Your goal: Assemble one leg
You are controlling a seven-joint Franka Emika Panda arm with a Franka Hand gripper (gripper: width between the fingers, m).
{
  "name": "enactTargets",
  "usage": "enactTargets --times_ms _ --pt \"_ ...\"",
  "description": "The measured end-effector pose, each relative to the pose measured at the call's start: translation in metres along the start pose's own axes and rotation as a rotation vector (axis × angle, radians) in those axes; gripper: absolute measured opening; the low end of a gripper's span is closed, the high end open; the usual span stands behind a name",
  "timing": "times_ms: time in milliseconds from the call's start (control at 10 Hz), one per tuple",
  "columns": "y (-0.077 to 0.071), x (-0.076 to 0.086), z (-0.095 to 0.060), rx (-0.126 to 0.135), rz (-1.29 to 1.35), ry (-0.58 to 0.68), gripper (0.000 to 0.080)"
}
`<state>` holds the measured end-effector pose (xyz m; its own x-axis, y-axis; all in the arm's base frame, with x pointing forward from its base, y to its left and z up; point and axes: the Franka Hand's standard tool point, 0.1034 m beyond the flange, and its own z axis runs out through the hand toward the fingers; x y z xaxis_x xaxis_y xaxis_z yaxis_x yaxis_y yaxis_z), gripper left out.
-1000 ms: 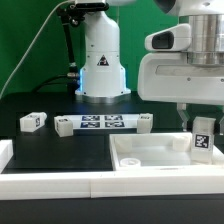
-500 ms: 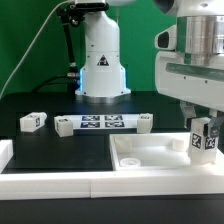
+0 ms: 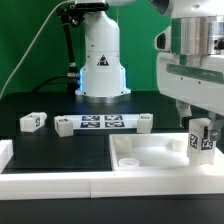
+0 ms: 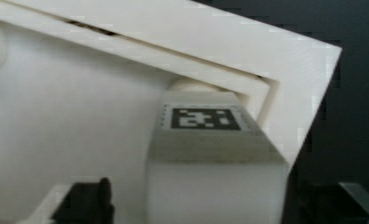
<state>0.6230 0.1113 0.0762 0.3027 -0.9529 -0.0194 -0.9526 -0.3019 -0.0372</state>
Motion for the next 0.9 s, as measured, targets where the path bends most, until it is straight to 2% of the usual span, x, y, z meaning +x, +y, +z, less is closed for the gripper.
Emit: enactTargets --times_ms 100,200,300,400,900 --pt "0.0000 0.0005 0.0000 0.000 -0.025 0.000 0.0608" --pt "-0.0002 0.0012 -0.0002 0.002 -0.118 0.001 0.0608" --pt "-0.0014 0.0008 -0.0006 0.006 -0.231 0.004 0.0642" --pt "-0.0015 -0.0014 -0.0003 0.004 -0.429 0.005 0.0648" --pt "-0.0032 -0.0025 -0.0010 0.003 -0.960 0.017 0.0649"
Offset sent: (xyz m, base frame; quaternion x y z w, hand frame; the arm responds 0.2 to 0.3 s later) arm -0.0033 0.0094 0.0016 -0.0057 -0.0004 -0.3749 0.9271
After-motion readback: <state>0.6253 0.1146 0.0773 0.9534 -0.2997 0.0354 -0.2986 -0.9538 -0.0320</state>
